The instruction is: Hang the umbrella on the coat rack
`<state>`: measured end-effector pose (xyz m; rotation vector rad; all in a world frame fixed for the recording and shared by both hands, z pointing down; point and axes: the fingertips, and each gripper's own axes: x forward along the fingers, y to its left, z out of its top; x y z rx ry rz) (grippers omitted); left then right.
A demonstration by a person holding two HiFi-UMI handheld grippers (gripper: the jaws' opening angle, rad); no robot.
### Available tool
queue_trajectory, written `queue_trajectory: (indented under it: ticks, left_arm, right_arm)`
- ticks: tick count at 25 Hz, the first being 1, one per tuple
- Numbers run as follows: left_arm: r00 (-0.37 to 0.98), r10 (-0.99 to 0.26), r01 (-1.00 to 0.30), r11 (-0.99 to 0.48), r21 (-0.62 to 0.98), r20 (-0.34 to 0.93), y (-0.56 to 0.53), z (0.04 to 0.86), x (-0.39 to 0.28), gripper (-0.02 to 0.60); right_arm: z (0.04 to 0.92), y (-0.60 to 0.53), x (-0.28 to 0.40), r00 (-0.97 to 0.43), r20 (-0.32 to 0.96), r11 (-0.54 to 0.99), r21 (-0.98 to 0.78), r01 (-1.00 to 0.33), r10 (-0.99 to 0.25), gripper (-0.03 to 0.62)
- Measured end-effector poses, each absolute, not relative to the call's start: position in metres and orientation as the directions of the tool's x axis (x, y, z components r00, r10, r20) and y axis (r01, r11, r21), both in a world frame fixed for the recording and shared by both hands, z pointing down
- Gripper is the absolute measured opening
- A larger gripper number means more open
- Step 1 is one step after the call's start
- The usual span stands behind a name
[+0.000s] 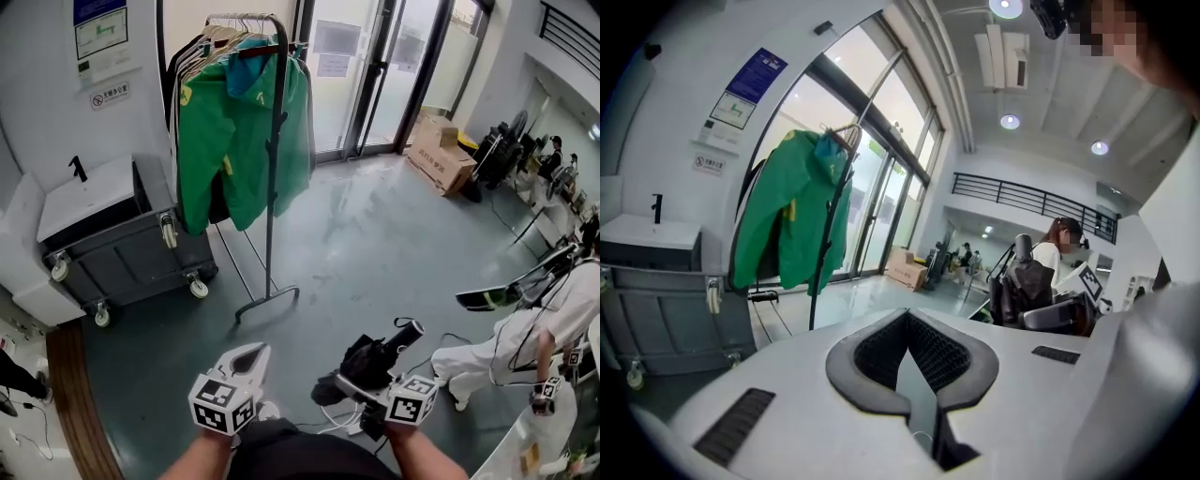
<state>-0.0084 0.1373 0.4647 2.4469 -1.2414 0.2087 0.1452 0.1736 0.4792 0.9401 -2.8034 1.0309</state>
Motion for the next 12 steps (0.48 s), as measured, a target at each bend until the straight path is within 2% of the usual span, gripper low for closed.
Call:
queue_trajectory:
  ticks: [12]
  left_arm:
    - [0.597, -0.744, -0.802, -0.537, 0.263, 0.3, 0.052, 0.466, -0.083, 0.015]
  right_arm:
    - [0.466, 0.086, 0.067, -0.825, 0.192, 0.631, -0.56, -0.537, -0.532, 0.25]
